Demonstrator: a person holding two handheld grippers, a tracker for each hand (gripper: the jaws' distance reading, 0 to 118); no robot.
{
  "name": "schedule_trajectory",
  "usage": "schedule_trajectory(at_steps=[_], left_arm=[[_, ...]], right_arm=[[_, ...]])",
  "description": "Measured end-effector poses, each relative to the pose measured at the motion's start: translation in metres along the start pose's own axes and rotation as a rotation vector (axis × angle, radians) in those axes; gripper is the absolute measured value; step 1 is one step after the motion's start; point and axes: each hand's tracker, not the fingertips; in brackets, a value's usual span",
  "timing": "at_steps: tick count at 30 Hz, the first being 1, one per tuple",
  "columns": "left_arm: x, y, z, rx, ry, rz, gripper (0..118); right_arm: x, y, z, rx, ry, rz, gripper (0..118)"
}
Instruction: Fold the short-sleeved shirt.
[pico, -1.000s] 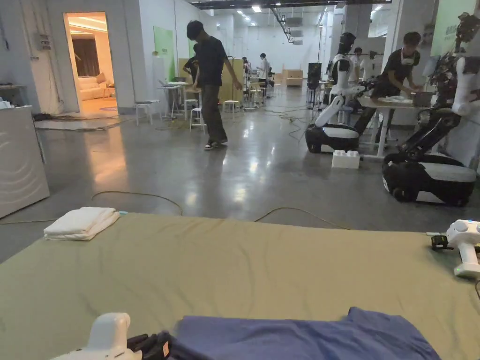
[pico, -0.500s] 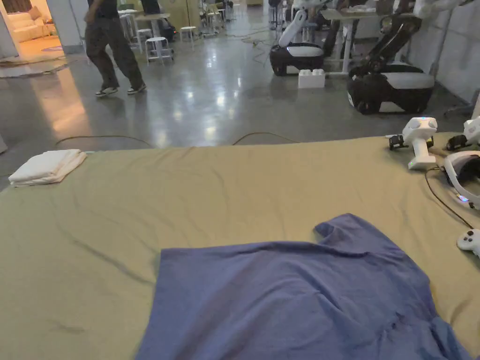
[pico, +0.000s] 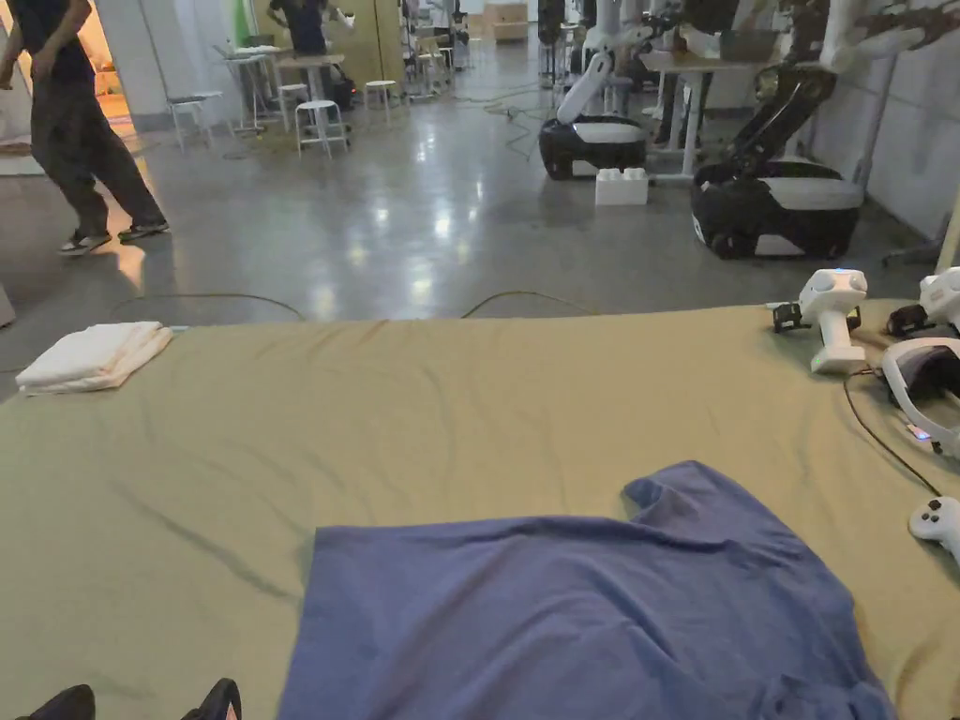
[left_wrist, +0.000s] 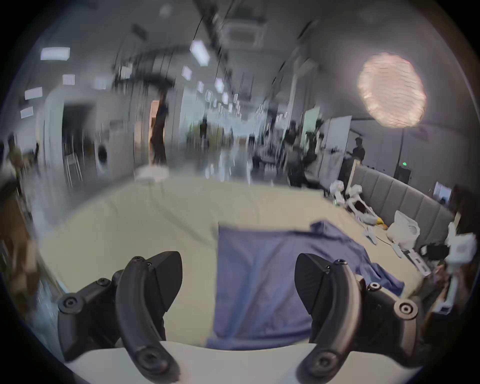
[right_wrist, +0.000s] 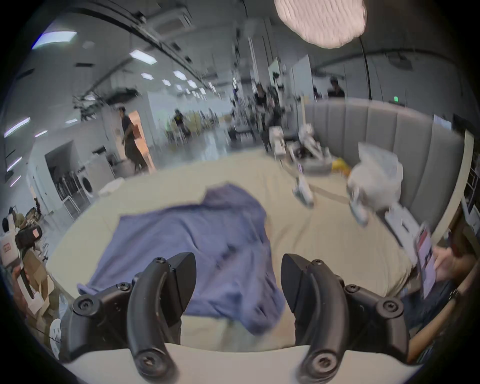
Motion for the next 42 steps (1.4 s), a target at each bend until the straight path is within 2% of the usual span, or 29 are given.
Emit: schedule_trajectory(at_steps=[2,5,8,9,10,11,12,13,21,26,29,32,33,35,36,39,42], left_arm=[[0.014,0.02,0.021,0.103,0.054,-0.027,95],[0.029,0.044,0.047,0.188,0.054,-0.026,94],[0.041,0.058,0.065,0.214,0.061,-0.054,91],[0.044,0.061,0.068,0.221,0.057,-0.072,86],[0.046,0.063,0.071,0.221,0.035,-0.099,76],[0.049,0.066,0.074,0.219,0.026,-0.117,59],[0.051,0.066,0.074,0.216,0.034,-0.128,15],[0.052,0.066,0.074,0.215,0.035,-0.133,0],[0.058,0.07,0.072,0.215,0.014,-0.159,0],[0.048,0.07,0.063,0.18,-0.026,-0.093,0],[0.037,0.061,0.046,0.063,-0.039,-0.096,0],[0.017,0.039,0.016,-0.168,-0.068,-0.055,0],[0.01,0.026,0.004,-0.245,-0.076,-0.026,14],[-0.006,-0.011,-0.018,-0.341,-0.14,0.018,68],[-0.011,-0.031,-0.032,-0.426,-0.141,0.016,81],[-0.023,-0.084,-0.064,-0.579,-0.134,0.046,81],[-0.036,-0.125,-0.089,-0.708,-0.109,0.179,80]], right_arm=[[-0.025,0.021,0.021,0.094,0.028,0.037,73],[-0.051,0.041,0.041,0.183,0.079,0.098,71],[-0.069,0.05,0.051,0.225,0.082,0.141,60],[-0.073,0.051,0.053,0.233,0.098,0.159,48],[-0.07,0.049,0.053,0.242,0.107,0.17,28],[-0.075,0.049,0.054,0.251,0.107,0.181,9],[-0.079,0.048,0.055,0.26,0.09,0.187,1],[-0.08,0.048,0.056,0.259,0.085,0.193,0],[-0.086,0.053,0.058,0.304,0.076,0.233,0],[-0.082,0.053,0.055,0.307,0.06,0.272,0],[-0.076,0.05,0.052,0.292,0.07,0.239,0],[-0.069,0.043,0.047,0.251,0.081,0.212,0],[-0.067,0.039,0.045,0.24,0.087,0.206,0],[-0.065,0.031,0.041,0.212,0.088,0.193,0],[-0.063,0.028,0.038,0.181,0.094,0.187,0],[-0.06,0.019,0.032,0.134,0.091,0.178,0],[-0.055,0.013,0.027,0.091,0.086,0.151,0]])
